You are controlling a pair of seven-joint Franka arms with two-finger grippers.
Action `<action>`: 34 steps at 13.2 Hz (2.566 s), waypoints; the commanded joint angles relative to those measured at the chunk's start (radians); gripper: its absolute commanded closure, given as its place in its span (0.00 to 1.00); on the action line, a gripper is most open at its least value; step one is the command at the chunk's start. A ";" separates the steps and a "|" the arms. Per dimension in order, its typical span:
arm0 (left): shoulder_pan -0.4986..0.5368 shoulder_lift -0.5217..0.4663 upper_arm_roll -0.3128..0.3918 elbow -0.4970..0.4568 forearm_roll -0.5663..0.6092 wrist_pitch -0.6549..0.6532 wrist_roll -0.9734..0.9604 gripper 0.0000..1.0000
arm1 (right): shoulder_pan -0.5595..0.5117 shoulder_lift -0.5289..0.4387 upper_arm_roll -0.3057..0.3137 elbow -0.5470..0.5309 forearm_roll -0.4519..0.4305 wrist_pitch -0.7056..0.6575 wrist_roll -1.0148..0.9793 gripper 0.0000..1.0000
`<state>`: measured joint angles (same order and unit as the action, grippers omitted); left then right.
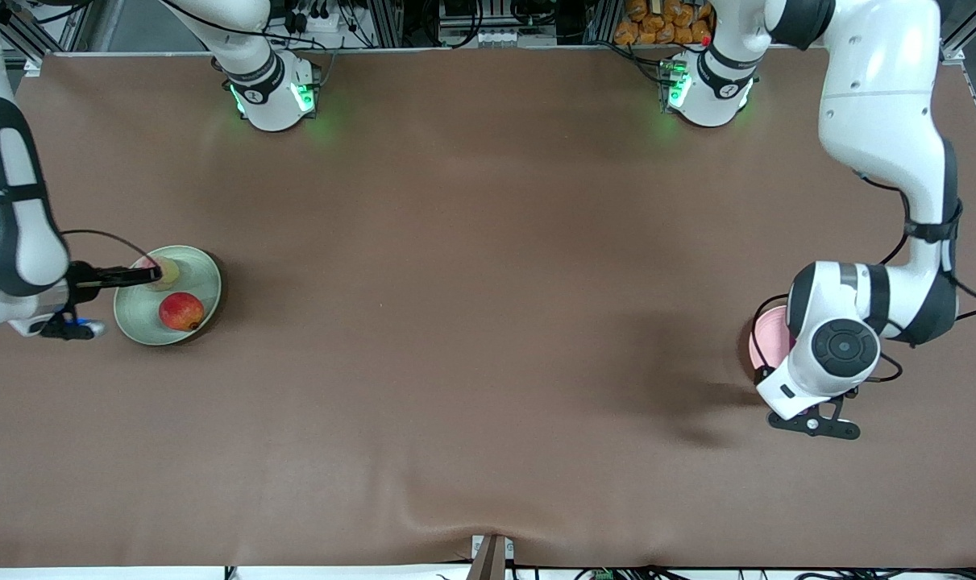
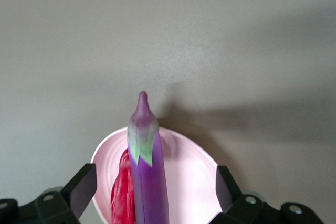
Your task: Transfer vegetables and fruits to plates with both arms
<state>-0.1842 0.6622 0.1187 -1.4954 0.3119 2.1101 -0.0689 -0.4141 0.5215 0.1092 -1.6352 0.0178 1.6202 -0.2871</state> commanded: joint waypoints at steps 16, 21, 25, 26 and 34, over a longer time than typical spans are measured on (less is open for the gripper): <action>0.020 -0.642 -0.168 -0.560 -0.191 0.051 -0.292 0.00 | 0.279 -0.415 -0.010 0.298 -0.030 -0.283 0.147 0.00; 0.120 -0.743 -0.166 -0.574 -0.189 -0.062 0.001 0.00 | 0.278 -0.636 -0.010 0.056 -0.029 -0.185 0.160 0.00; 0.114 -0.757 -0.169 -0.400 -0.194 -0.316 0.054 0.00 | 0.299 -0.612 -0.002 0.105 -0.024 -0.230 0.158 0.00; 0.112 -0.757 -0.169 -0.352 -0.226 -0.361 0.054 0.00 | 0.329 -0.582 -0.002 0.164 -0.044 -0.241 0.161 0.00; 0.117 -0.756 -0.194 -0.120 -0.274 -0.611 0.135 0.00 | 0.385 -0.566 -0.013 0.213 -0.050 -0.261 0.148 0.00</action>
<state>-0.0775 -0.1001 -0.0722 -1.6698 0.0403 1.5463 0.0109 -0.0321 -0.0625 0.1110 -1.4574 -0.0180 1.3808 -0.1421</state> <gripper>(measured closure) 0.000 0.000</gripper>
